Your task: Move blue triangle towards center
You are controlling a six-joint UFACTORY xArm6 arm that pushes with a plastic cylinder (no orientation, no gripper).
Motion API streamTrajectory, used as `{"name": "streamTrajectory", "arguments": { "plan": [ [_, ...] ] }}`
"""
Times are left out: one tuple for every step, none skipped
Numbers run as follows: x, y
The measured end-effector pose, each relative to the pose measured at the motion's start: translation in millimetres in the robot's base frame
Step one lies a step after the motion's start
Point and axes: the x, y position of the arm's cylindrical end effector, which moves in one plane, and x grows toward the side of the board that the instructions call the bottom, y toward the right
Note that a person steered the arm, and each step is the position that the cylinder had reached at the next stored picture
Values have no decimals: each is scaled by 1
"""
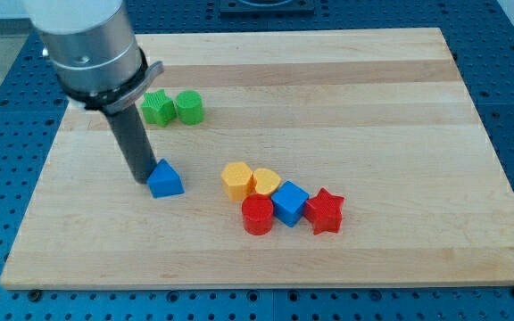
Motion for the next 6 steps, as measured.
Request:
{"name": "streamTrajectory", "arguments": {
  "plan": [
    [49,-7],
    [66,-2],
    [54,3],
    [29,6],
    [7,21],
    [-13,36]
  ]
}}
